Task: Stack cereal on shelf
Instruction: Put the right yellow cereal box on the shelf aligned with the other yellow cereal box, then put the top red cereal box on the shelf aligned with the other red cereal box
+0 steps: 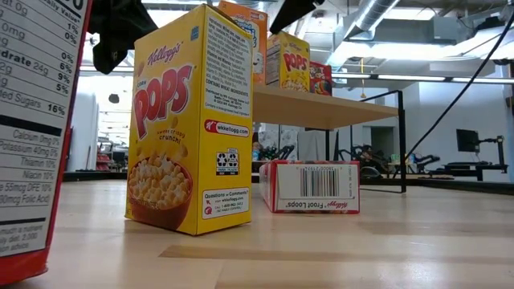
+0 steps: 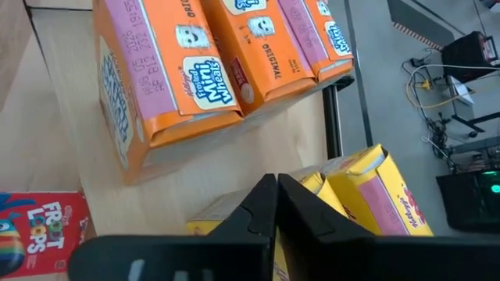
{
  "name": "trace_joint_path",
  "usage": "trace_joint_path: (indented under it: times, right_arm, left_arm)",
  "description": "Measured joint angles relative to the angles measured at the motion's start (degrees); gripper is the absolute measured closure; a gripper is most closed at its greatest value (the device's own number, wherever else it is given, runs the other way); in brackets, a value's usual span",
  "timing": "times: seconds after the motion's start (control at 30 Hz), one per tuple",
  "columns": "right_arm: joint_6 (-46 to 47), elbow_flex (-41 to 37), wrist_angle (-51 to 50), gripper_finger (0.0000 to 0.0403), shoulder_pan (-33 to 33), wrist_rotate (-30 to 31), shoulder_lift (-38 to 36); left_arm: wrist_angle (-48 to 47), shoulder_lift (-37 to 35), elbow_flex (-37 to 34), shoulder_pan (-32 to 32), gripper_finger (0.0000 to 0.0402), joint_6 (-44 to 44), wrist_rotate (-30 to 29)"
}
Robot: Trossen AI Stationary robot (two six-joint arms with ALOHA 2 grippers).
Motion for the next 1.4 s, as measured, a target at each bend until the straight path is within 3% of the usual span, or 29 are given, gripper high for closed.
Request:
trace_joint_path:
  times: [0.33, 0.5, 0.73, 0.93, 1.17, 1.4]
  right_arm:
    - [-0.44, -0.01, -0.07, 0.0388, -0.86, 0.25, 0.0]
    - [-0.44, 0.07, 1.63, 0.0371, 0.13, 0.27, -0.19]
    - [1.03, 4.12, -5.92, 0.037, 2.19, 1.42, -4.65]
    - [7.98, 3.73, -14.29, 0.0396, -3.22, 2.47, -12.01]
    - [11.93, -7.11, -8.59, 0.0375, -8.42, 2.2, -18.2]
    - [11.69, -16.87, 0.57, 0.0391, -9.84, 1.67, -19.12]
  left_arm:
    - [0.0, 0.0, 0.0, -0.01, 0.0401, 0.0, -0.01]
    - [0.0, 0.0, 0.0, 0.0, 0.0401, -0.01, -0.01]
    - [0.01, 0.02, 0.0, 0.0, 0.0401, -0.46, -0.01]
    - [0.04, 0.03, 0.0, -0.01, 0.0401, -0.45, -0.02]
    - [-0.44, 0.12, 0.0, 0.01, 0.0401, -0.44, -1.44]
    - [-0.45, 0.11, 0.0, 0.01, 0.0401, -0.88, -1.39]
